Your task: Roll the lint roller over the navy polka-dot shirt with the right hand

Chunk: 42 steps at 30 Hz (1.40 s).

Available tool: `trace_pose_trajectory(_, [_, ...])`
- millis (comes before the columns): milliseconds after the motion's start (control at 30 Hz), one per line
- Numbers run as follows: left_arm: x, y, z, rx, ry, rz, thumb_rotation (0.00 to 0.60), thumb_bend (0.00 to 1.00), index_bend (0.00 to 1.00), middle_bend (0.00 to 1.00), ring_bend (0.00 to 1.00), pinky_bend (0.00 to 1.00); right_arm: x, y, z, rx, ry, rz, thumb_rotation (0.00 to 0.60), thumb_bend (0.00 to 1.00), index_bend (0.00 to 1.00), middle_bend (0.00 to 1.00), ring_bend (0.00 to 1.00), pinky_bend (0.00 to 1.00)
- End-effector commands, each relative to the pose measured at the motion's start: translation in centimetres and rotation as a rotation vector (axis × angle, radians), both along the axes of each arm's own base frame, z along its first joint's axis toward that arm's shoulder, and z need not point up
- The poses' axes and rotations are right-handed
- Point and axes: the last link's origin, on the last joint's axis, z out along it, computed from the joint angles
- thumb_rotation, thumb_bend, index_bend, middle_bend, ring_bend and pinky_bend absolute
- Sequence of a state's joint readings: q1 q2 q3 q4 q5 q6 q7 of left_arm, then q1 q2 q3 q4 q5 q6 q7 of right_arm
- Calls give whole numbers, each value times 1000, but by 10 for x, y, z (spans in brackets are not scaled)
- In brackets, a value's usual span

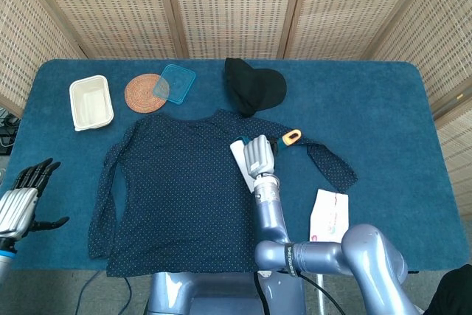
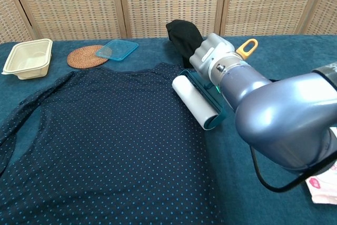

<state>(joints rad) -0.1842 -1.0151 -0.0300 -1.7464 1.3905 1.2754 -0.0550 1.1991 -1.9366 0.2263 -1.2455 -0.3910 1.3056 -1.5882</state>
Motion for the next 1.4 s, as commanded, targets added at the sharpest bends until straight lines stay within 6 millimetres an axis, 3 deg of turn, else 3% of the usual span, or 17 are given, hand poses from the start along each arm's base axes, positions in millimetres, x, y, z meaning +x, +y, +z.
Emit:
trace_pose_trajectory(33, [-1,0,0,2,-1,3,600,0,0,0,0,0,5,4,-5,15,-6,8,600,892,765,1000,1000,1000])
trace_pose_trajectory(433, [-2,2,0,-7,-4,7,600,0,0,0,0,0,54,37,-43,95,-67,61,600,891,763,1000,1000,1000])
trace_pose_trajectory(567, [-2,2,0,-8,-5,6,600,0,0,0,0,0,82,57,-59,126,-81,110,600,892,763,1000,1000,1000])
trace_pose_trajectory(733, [-2,2,0,-7,-6,6,600,0,0,0,0,0,91,65,-66,124,-81,115,600,892,763,1000,1000,1000])
trace_pose_trajectory(1033, [-3,2,1,-7,-8,7,600,0,0,0,0,0,78,58,-65,86,-22,116,600,892,763,1000,1000,1000])
trace_pose_trajectory(1400, [-2,1,-4,-13,9,6,600,0,0,0,0,0,27,25,-34,-17,93,111,600,892,763,1000,1000,1000])
